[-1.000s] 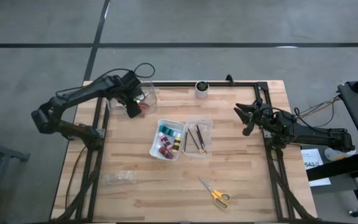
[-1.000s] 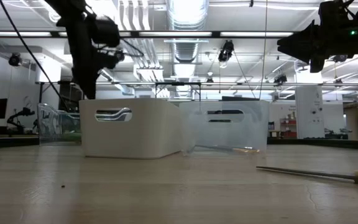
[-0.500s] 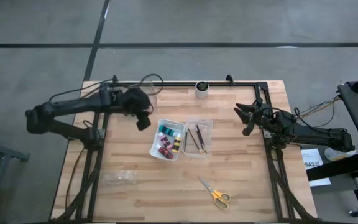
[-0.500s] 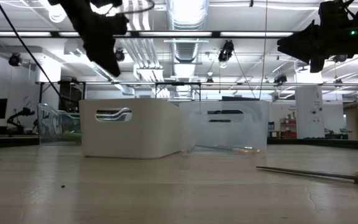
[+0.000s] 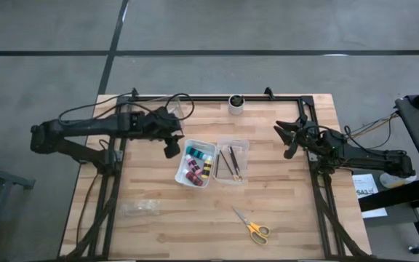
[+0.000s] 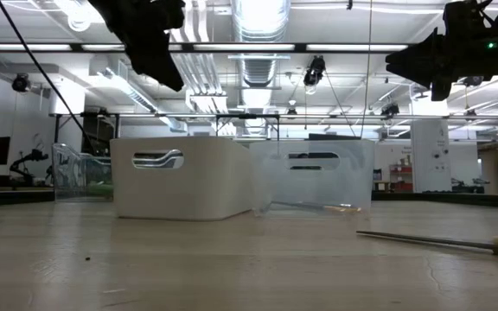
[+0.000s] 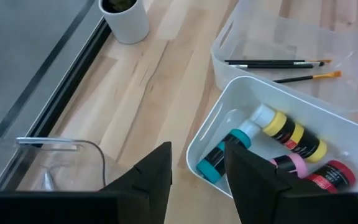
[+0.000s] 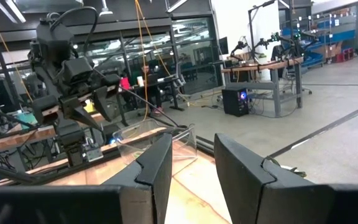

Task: Pick & Place Paint Supplies
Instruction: Put the yellow scissors into the top transparent bin

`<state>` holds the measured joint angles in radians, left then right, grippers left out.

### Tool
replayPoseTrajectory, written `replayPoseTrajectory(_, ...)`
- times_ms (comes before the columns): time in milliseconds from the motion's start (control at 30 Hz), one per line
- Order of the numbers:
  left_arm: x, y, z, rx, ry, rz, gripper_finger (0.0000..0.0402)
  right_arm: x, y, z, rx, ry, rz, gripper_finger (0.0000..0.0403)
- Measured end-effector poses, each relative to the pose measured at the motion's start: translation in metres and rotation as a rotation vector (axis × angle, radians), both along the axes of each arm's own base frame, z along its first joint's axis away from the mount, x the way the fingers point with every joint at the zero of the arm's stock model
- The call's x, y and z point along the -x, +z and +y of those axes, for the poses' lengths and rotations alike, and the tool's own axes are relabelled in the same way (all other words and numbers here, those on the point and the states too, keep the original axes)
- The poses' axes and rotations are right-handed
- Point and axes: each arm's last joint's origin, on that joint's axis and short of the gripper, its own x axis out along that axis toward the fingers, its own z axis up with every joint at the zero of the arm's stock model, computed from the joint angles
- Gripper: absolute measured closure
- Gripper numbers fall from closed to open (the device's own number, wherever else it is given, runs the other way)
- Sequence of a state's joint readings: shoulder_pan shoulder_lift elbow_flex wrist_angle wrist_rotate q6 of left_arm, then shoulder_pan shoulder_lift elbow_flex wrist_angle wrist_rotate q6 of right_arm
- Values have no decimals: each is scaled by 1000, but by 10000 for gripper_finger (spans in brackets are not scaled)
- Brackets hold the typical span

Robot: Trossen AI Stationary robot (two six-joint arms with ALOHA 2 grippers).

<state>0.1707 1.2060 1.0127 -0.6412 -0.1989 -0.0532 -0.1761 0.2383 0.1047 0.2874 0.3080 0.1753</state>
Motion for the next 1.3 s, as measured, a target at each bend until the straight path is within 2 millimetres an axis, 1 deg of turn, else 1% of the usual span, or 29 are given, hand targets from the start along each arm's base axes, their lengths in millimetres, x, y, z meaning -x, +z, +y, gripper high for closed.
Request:
replayPoseTrajectory(300, -4, 4, 3, -67, 45, -55, 251, 0, 0, 0, 0, 0, 1, 285)
replayPoseTrajectory(633, -9, 9, 6, -195, -60, -72, 251, 0, 0, 0, 1, 0, 1, 285)
replayPoseTrajectory(1133, -13, 14, 6, -178, -45, -152, 251, 0, 0, 0, 1, -1, 1, 285)
replayPoseTrajectory(1300, -13, 14, 6, -181, -47, -151, 251, 0, 0, 0, 1, -1, 1, 285)
